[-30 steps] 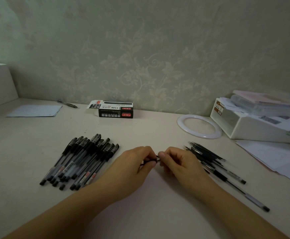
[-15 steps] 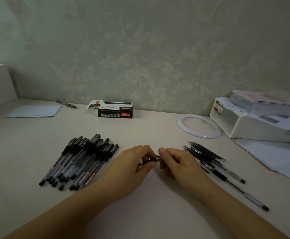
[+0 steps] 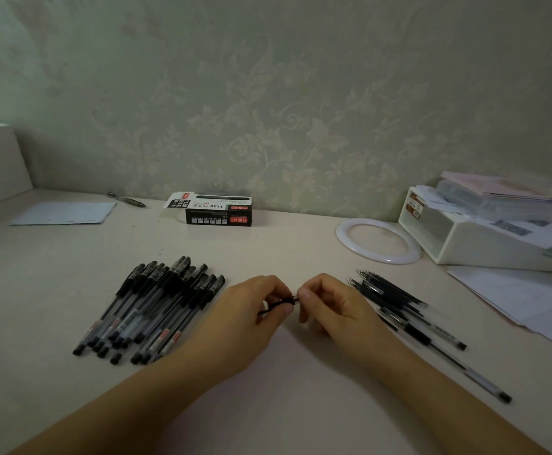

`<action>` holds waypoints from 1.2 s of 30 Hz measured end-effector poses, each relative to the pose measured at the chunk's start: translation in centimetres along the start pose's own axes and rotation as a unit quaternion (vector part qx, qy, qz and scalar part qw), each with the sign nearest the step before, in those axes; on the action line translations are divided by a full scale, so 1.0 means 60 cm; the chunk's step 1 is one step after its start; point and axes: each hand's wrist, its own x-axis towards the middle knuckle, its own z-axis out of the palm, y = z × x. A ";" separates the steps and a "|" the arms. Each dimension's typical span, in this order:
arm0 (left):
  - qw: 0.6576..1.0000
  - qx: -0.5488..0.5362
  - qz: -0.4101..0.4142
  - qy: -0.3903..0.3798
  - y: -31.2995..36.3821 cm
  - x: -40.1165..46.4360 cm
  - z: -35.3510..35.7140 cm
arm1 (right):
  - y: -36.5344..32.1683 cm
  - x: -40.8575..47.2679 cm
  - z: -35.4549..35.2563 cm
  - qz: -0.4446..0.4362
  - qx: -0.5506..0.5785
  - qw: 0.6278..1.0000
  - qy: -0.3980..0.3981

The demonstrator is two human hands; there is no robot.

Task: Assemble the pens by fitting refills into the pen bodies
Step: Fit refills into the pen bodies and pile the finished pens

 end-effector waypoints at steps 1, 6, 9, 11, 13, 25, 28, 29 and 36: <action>1.000 0.001 -0.005 -0.003 -0.001 0.000 0.000 | 0.002 0.000 -0.001 -0.004 0.000 1.000 -0.007; 0.999 0.028 0.033 -0.002 0.001 0.003 -0.004 | 0.005 0.001 -0.004 -0.002 0.015 1.000 -0.012; 0.997 0.050 0.051 0.009 0.002 0.005 -0.008 | 0.004 0.003 -0.005 0.007 0.015 1.000 -0.013; 0.997 0.055 0.052 0.015 0.001 0.006 -0.008 | 0.002 0.001 -0.003 0.014 0.018 1.000 -0.009; 0.997 0.055 0.045 0.024 0.000 0.006 -0.007 | -0.003 -0.002 0.001 0.007 -0.001 1.000 0.013; 0.997 0.073 -0.016 0.019 -0.012 0.004 -0.004 | 0.013 0.001 -0.005 -0.018 -0.353 0.932 0.084; 0.996 0.088 -0.014 0.020 -0.013 0.003 -0.005 | 0.011 0.001 -0.007 -0.033 -0.338 0.937 0.077; 0.995 0.096 -0.014 0.021 -0.015 0.003 -0.006 | 0.010 0.000 -0.008 -0.031 -0.314 0.945 0.081; 0.994 0.105 -0.008 0.015 -0.019 0.004 -0.008 | -0.006 -0.002 -0.009 -0.064 -0.189 0.978 0.068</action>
